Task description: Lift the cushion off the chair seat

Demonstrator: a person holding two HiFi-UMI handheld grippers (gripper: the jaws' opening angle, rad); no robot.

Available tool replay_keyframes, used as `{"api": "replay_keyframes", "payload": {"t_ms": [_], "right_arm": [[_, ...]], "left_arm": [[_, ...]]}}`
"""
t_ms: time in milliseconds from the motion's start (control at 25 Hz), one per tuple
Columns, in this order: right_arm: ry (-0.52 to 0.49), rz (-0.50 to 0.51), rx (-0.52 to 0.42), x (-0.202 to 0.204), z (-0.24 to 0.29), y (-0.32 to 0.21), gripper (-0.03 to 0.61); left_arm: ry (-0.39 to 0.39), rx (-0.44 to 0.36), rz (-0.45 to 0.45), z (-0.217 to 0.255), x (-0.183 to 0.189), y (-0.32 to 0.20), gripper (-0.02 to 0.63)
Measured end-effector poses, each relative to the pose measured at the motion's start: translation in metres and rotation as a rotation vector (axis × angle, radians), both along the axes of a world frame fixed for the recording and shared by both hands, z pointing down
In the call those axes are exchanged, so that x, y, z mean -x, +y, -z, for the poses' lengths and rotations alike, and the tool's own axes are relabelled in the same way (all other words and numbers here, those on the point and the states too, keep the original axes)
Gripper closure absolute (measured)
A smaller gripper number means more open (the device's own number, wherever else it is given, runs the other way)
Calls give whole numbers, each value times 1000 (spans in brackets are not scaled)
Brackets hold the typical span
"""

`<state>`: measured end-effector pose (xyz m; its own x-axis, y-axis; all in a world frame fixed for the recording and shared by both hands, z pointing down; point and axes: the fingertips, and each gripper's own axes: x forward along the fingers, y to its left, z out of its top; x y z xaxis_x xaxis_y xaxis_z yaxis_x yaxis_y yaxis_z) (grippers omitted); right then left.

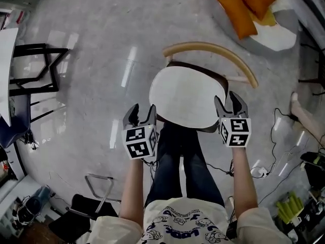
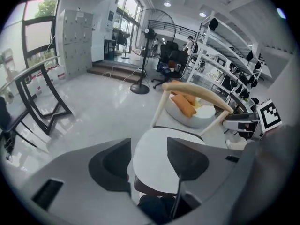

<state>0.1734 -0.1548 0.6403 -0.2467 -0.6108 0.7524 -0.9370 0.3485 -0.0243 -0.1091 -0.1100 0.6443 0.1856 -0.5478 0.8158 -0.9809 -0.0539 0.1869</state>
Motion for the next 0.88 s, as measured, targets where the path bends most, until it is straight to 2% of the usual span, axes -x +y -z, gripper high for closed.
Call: {"api": "replay_keyframes", "payload": {"t_ms": [160, 400, 760, 880], "right_arm": [[10, 16, 69, -9, -58, 9, 322], [18, -19, 169, -24, -136, 25, 321], [88, 12, 203, -47, -212, 16, 303], [108, 10, 218, -56, -230, 12, 300]], "left_arm": [[21, 94, 5, -59, -8, 10, 356], [39, 214, 22, -139, -5, 21, 354], [75, 325, 46, -224, -2, 38, 354], [101, 355, 80, -244, -2, 46, 354]]}}
